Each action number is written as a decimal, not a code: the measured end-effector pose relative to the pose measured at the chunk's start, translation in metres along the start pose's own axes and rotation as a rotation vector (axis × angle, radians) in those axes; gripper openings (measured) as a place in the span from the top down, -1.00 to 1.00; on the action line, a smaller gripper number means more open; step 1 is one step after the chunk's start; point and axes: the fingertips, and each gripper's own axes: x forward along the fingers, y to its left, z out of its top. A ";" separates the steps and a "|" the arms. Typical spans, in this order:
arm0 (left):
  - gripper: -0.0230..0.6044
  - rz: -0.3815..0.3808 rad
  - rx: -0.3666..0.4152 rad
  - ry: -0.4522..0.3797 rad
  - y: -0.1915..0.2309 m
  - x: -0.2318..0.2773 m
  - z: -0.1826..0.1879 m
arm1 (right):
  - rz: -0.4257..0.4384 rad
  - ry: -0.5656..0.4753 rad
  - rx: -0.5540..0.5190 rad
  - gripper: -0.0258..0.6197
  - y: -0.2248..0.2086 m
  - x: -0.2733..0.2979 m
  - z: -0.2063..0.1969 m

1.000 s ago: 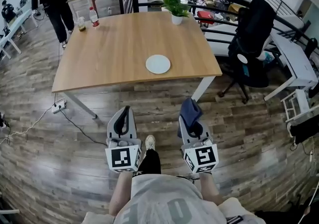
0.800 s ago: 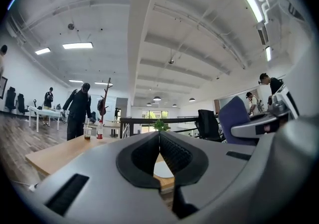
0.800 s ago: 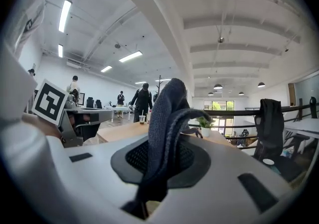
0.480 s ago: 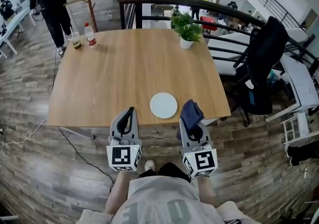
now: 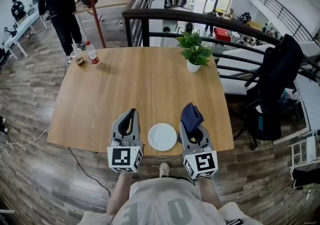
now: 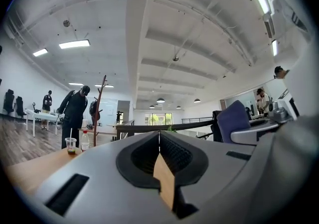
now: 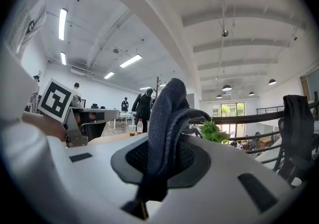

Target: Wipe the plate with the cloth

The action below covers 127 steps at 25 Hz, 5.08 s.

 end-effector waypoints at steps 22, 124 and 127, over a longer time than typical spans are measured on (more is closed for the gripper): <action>0.32 -0.082 -0.429 0.349 0.013 0.063 -0.103 | 0.011 0.078 0.058 0.74 -0.057 0.057 -0.031; 0.82 0.109 -1.051 0.833 0.014 0.001 -0.313 | 0.775 0.911 -0.751 0.74 0.069 0.032 -0.263; 0.82 0.108 -1.065 0.834 0.014 0.001 -0.314 | 0.816 0.918 -0.715 0.74 0.075 0.015 -0.265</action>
